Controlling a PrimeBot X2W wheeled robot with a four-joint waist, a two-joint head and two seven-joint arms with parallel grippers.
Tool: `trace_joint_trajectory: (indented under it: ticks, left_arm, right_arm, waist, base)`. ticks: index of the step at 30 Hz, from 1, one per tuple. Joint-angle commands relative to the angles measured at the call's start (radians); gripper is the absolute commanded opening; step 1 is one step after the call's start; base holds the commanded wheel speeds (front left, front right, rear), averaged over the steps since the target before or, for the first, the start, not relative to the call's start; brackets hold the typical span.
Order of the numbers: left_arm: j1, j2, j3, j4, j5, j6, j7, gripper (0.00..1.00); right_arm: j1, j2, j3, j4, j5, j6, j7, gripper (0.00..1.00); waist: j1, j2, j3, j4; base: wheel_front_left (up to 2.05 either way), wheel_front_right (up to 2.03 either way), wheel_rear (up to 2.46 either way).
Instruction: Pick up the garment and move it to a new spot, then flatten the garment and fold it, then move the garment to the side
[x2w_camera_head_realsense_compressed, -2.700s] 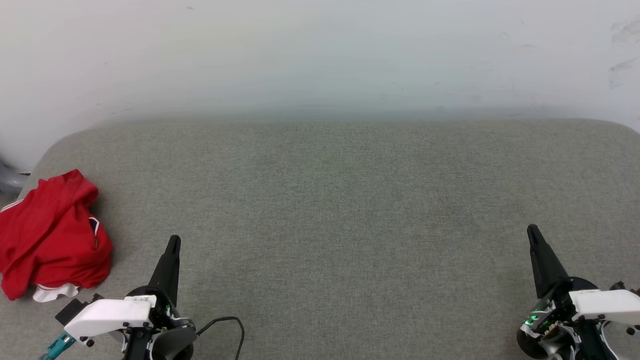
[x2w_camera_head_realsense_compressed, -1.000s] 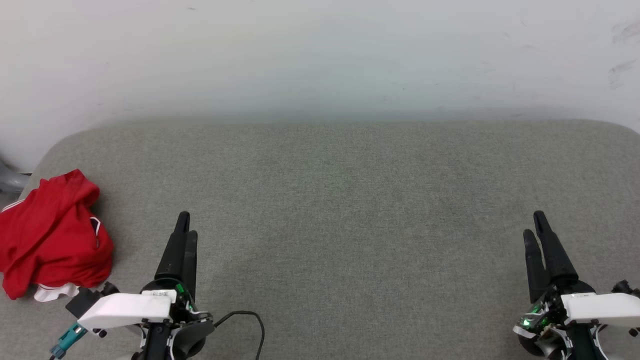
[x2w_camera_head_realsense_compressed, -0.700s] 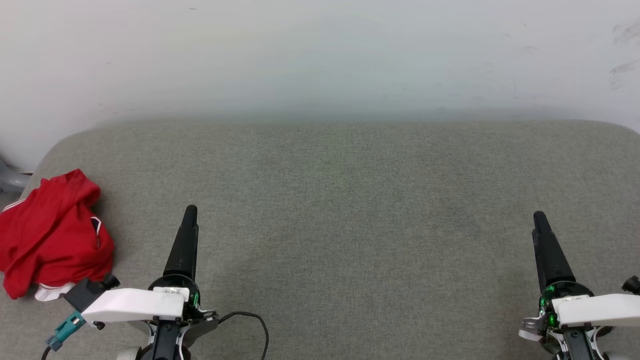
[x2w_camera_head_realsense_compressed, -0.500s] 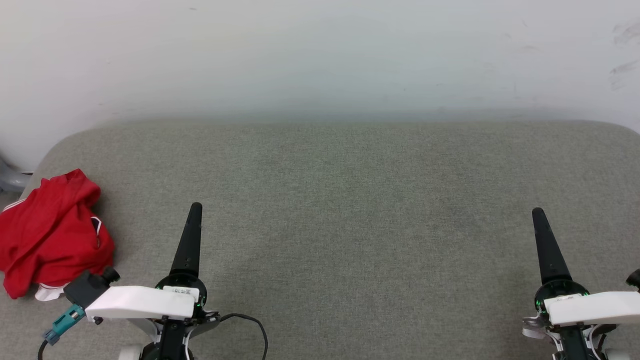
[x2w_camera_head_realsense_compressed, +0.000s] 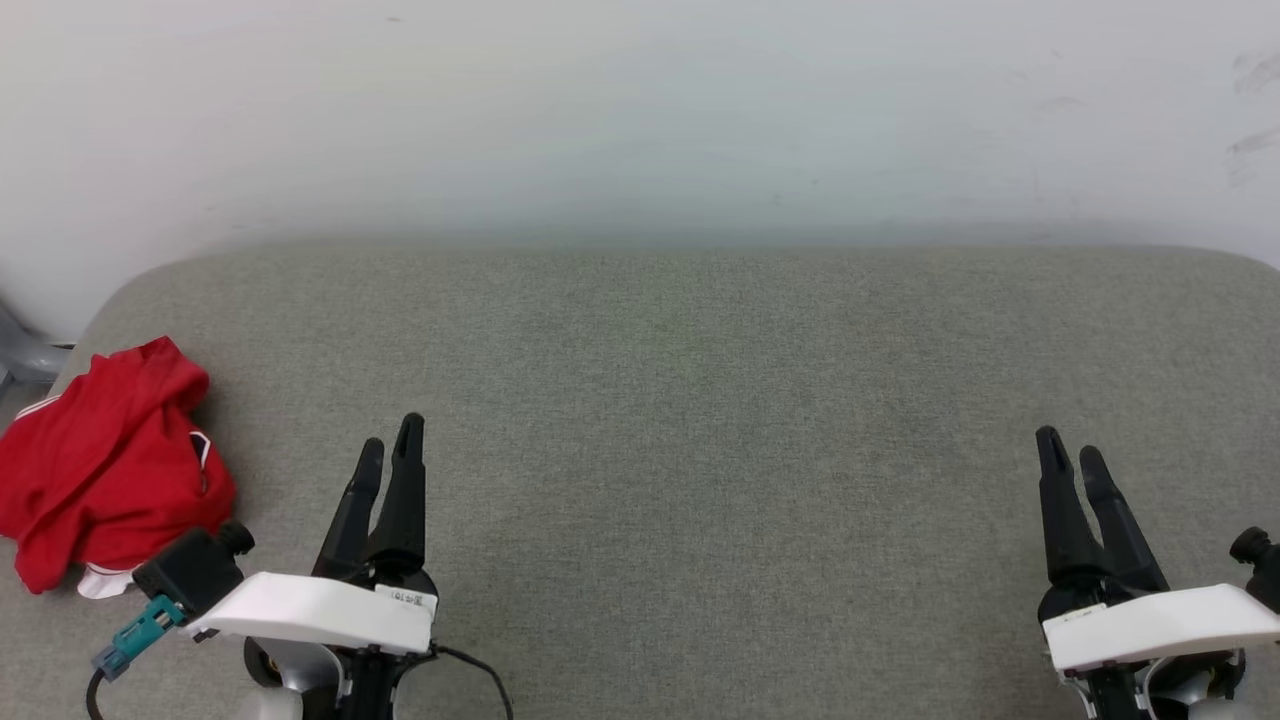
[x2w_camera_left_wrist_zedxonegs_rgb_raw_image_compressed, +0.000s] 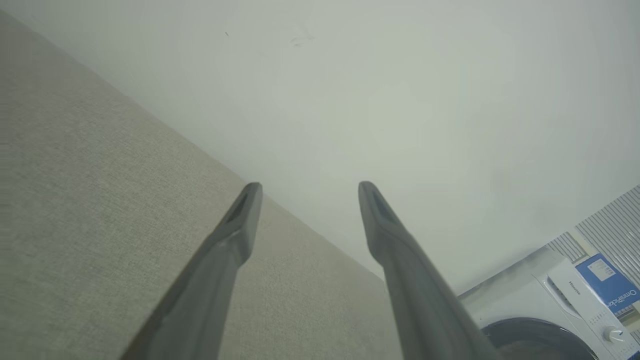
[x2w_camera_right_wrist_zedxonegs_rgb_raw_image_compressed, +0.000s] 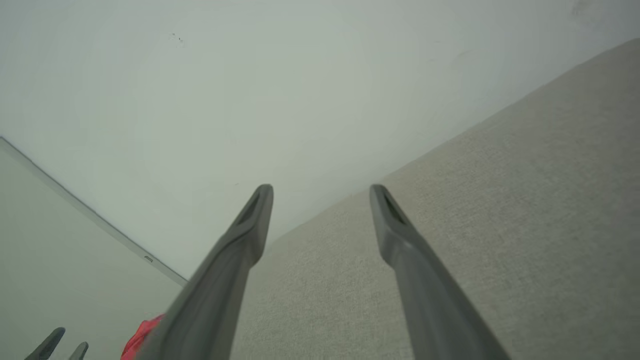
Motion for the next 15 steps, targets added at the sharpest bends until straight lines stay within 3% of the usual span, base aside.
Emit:
trace_joint_trajectory:
  ticks: [1, 15]
  left_arm:
    - [0.000, 0.009, 0.001, -0.016, 0.060, 0.000, -0.013, 1.00]
    - [0.011, 0.034, -0.016, 0.014, 0.354, 0.000, -0.053, 1.00]
  right_arm:
    - [-0.002, 0.001, 0.000, -0.021, -0.060, 0.000, -0.008, 1.00]
    - [0.024, 0.002, -0.020, -0.057, -0.306, 0.000, 0.012, 1.00]
  waist:
    - [0.0000, 0.0000, -0.001, 0.001]
    - [0.0000, 0.0000, -0.006, 0.007]
  base:
    - [0.00, 0.00, 0.00]
    - [0.00, 0.00, 0.00]
